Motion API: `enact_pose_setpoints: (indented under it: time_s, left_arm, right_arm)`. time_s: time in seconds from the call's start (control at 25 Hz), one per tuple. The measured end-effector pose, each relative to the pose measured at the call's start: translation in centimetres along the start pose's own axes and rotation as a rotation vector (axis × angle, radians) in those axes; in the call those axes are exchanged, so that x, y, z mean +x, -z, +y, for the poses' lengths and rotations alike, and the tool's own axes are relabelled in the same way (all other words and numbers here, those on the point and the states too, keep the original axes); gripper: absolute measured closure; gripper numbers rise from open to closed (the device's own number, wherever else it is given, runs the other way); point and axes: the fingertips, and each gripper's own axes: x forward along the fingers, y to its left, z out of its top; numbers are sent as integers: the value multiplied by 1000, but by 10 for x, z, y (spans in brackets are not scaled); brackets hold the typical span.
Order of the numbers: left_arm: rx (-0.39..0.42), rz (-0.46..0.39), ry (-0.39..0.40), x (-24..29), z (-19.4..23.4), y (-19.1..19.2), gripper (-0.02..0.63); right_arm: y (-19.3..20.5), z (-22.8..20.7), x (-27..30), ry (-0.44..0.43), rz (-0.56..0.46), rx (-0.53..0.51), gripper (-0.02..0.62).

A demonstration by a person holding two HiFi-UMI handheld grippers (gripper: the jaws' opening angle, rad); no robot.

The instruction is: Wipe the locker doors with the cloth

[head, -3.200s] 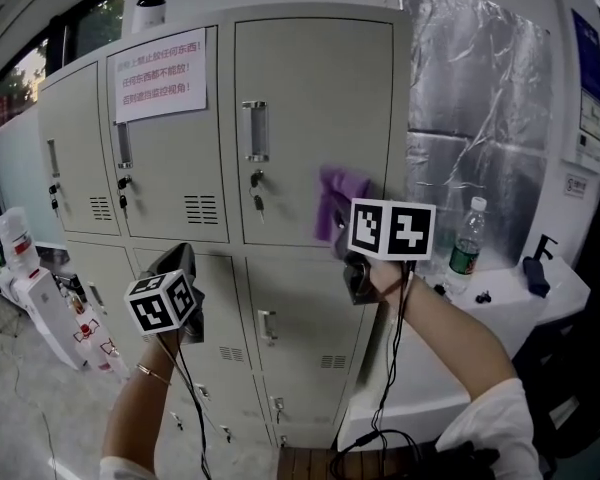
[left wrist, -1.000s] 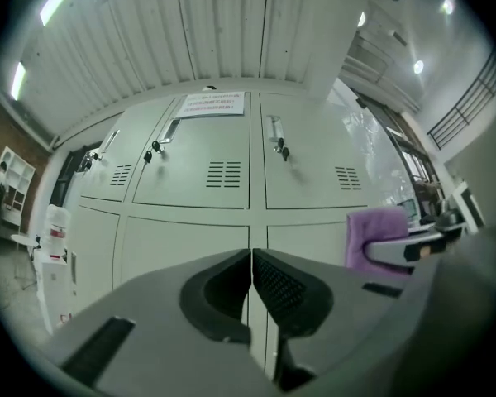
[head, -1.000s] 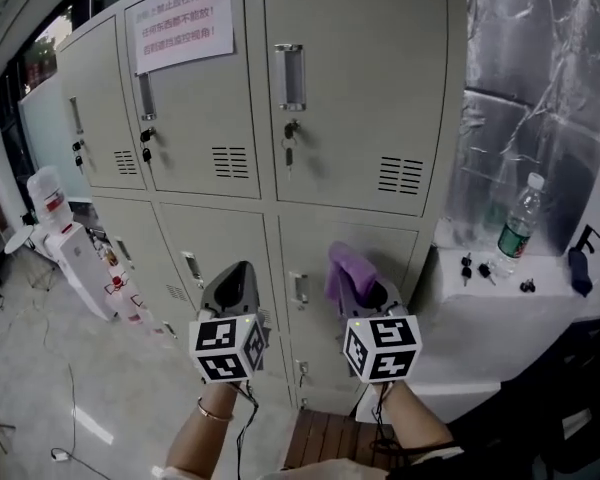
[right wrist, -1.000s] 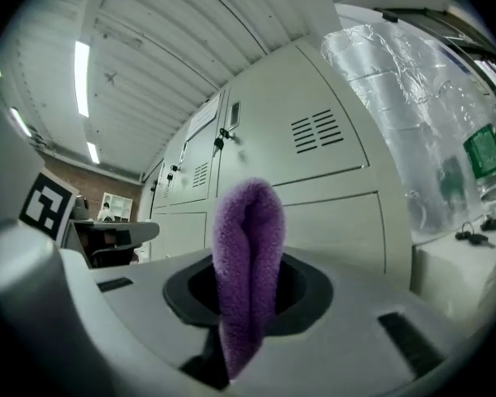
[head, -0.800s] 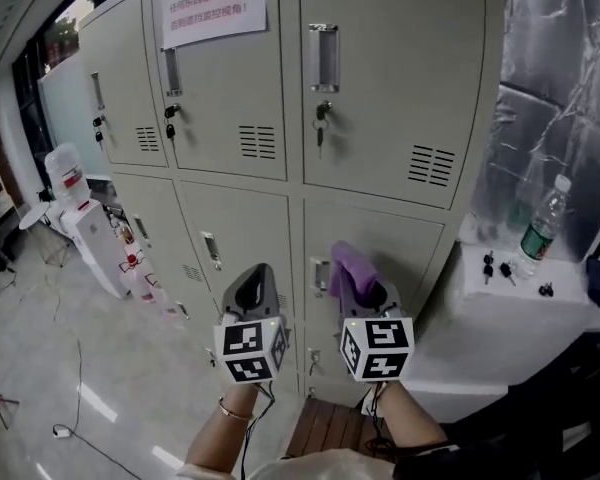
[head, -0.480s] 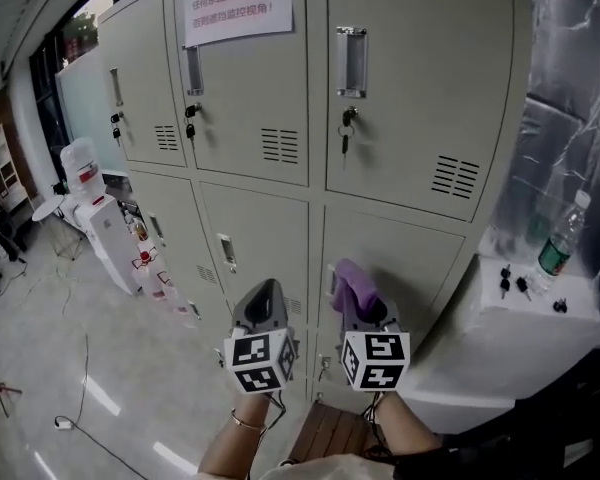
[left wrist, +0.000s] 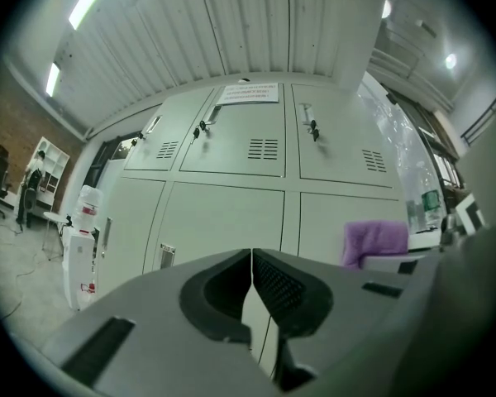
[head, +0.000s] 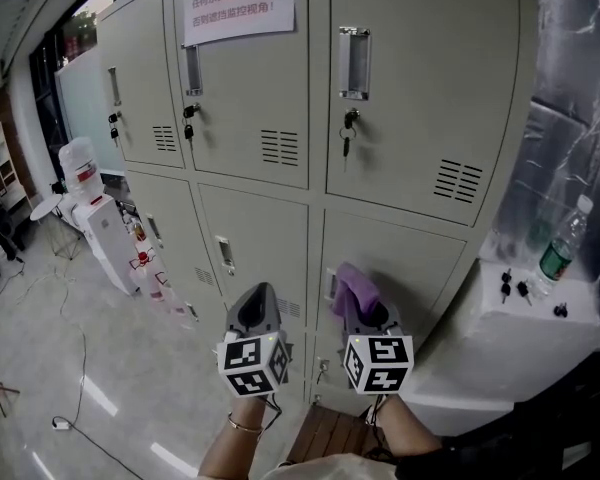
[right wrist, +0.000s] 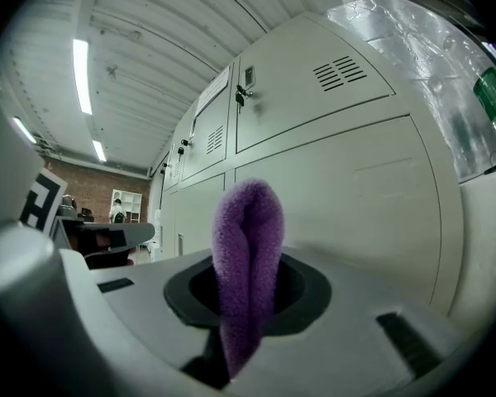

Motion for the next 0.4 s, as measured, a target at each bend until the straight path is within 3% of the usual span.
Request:
enact_pose_setpoints:
  time_s: [0.4]
  left_arm:
    - [15,15,30,10,-8,8,597]
  right_arm:
    - [8,-4,5,-8,11,-9,540]
